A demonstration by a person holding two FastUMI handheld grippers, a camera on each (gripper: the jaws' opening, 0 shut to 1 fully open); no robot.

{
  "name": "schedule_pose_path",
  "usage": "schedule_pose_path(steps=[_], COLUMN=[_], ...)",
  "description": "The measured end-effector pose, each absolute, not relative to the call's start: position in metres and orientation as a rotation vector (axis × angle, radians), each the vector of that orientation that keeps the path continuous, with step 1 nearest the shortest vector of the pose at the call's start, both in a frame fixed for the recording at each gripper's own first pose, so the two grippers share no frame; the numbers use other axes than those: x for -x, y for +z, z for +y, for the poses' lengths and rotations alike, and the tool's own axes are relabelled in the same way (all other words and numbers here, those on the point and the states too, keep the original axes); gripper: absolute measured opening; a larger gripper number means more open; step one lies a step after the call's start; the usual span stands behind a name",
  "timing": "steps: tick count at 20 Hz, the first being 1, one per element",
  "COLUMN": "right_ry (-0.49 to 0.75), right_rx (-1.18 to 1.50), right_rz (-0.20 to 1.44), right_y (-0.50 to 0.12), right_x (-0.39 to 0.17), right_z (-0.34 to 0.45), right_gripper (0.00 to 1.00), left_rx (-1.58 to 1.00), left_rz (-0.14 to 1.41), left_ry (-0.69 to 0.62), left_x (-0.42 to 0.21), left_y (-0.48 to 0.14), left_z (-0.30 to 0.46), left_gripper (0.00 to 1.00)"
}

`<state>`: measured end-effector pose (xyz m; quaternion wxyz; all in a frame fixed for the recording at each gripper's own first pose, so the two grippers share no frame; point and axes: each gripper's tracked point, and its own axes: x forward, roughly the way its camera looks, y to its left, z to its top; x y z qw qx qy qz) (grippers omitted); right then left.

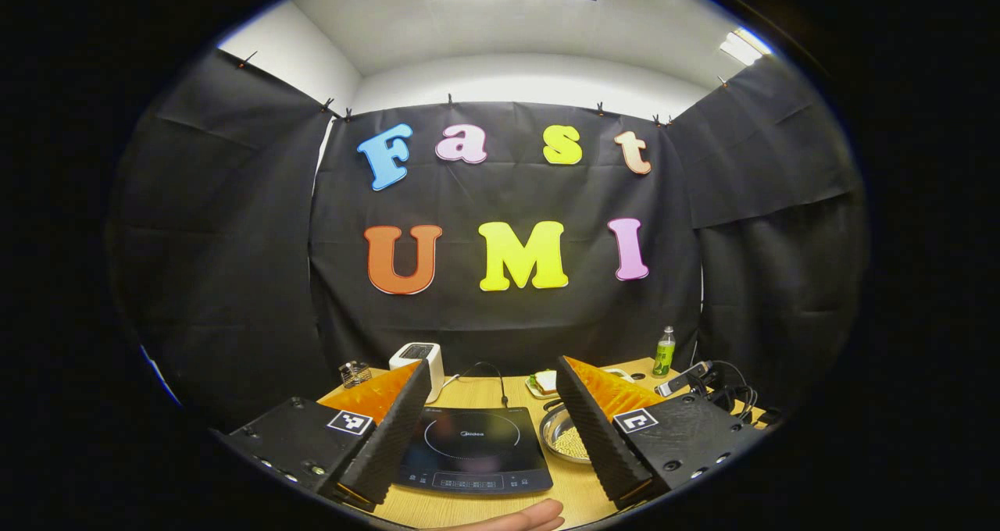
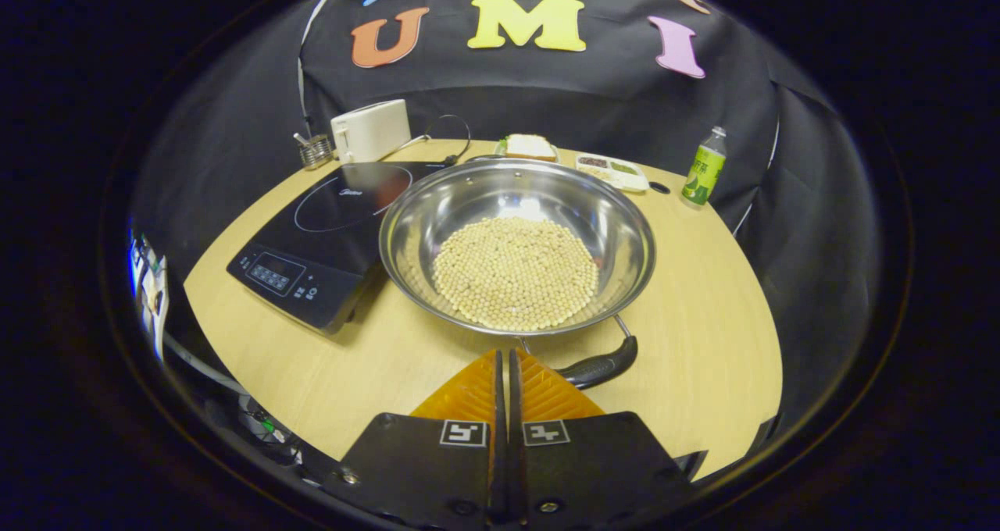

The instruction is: First push the handle of the pot to place it horizontally, then grasp the pot with both hands and set it on the induction cooktop.

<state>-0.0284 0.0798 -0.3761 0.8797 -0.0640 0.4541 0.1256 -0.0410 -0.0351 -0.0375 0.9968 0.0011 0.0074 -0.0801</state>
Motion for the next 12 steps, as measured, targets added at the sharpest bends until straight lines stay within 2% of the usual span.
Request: schedule_pose_path(steps=[1, 3, 4, 6, 12], right_ry=[0.256, 0.240, 0.233, 0.220, 0.177], right_rx=[0.136, 0.140, 0.141, 0.131, 0.133], right_rz=[0.948, 0.947, 0.945, 0.946, 0.933], right_y=[-0.376, -0.377, -0.377, -0.377, -0.379], right_x=[0.026, 0.022, 0.021, 0.017, 0.004], right_z=[0.074, 0.063, 0.057, 0.047, 0.019], right_gripper=[0.04, 0.00, 0.04, 0.01, 0.04], left_rx=[-0.001, 0.005, 0.008, 0.007, 0.010], left_rz=[0.015, 0.012, 0.008, 0.002, -0.006], left_ry=[-0.163, -0.170, -0.170, -0.169, -0.173], left_x=[0.041, 0.040, 0.041, 0.040, 0.041], left_y=[-0.038, -0.038, -0.037, -0.035, -0.036], left_z=[-0.037, -0.040, -0.039, -0.039, -0.041], left_gripper=[0.96, 0.96, 0.96, 0.96, 0.96])
